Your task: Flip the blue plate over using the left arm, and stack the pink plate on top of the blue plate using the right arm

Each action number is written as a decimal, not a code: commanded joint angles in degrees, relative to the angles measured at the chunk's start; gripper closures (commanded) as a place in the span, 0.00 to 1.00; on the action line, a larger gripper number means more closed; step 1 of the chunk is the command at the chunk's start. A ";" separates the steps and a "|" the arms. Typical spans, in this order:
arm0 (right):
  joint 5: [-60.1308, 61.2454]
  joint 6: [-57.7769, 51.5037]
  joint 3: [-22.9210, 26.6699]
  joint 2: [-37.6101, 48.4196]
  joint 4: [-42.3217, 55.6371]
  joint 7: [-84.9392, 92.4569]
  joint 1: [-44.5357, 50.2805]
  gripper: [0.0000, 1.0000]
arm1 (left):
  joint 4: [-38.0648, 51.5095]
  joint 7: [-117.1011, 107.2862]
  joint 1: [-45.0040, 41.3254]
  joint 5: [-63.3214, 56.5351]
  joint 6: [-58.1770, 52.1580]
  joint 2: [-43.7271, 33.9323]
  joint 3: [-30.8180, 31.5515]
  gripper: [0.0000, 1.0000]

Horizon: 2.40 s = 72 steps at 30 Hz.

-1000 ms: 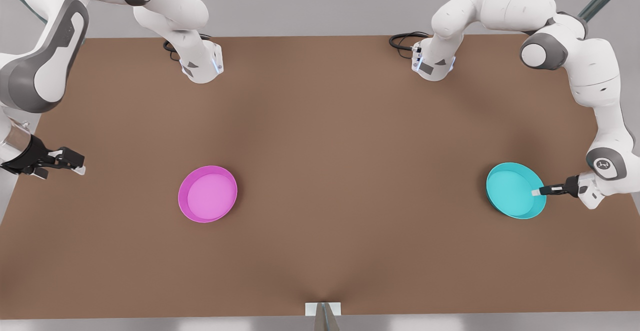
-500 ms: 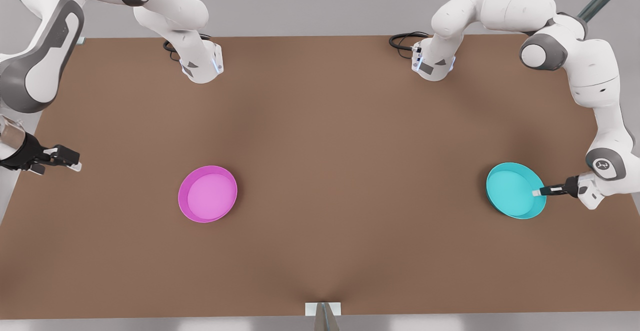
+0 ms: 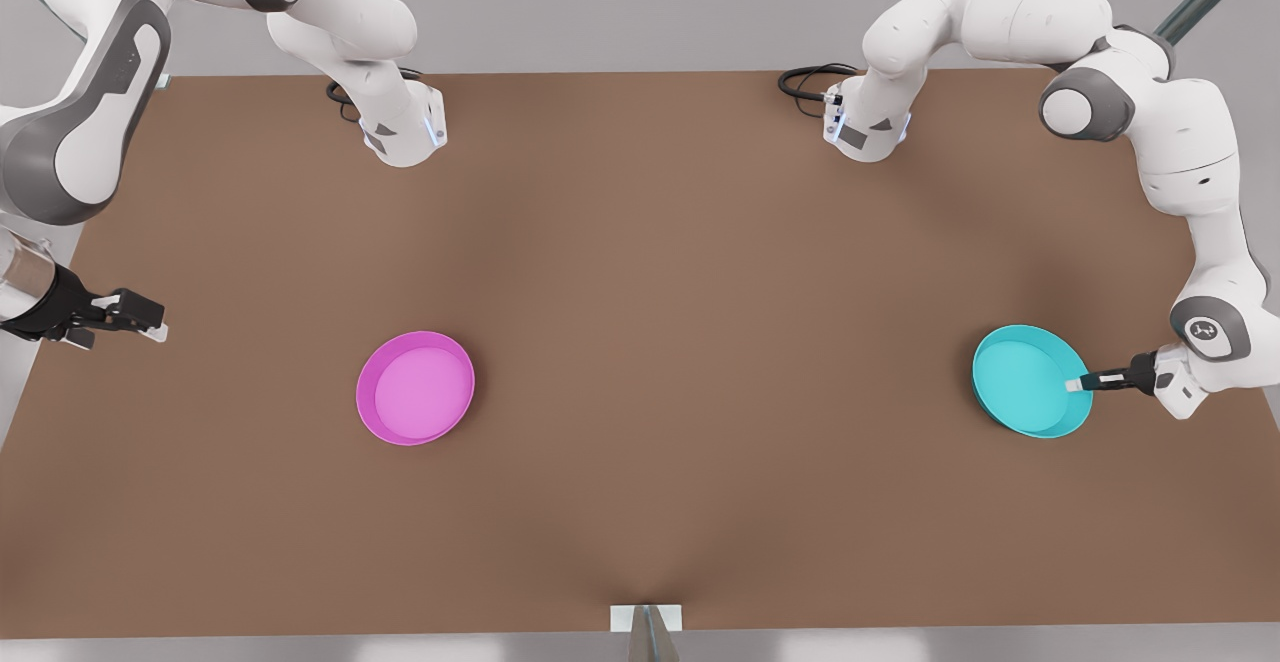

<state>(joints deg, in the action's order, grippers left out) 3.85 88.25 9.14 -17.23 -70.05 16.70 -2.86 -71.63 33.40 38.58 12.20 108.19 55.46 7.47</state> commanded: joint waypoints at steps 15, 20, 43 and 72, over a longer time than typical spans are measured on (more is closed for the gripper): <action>-0.16 0.69 0.09 -0.08 0.44 0.17 -0.30 0.00 | 0.09 0.00 0.09 -0.08 -0.70 0.08 0.00 0.74; -0.42 2.80 0.18 -1.05 0.44 -0.35 -0.65 0.00 | 0.09 0.00 0.09 -0.16 -1.14 -0.18 -0.09 0.77; -0.16 12.91 -0.35 -6.23 0.62 0.26 -1.00 0.00 | -11.87 -28.91 -23.11 -13.43 -7.12 -22.94 0.17 0.79; 2.03 4.47 0.18 -7.02 0.35 1.83 -2.85 0.00 | -10.20 -91.76 -73.74 -89.90 -48.51 -12.40 15.38 0.79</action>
<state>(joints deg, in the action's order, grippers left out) 6.89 92.06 8.91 -26.38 -70.92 23.91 -7.38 -81.82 -58.94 -36.17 -77.29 58.83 43.50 22.85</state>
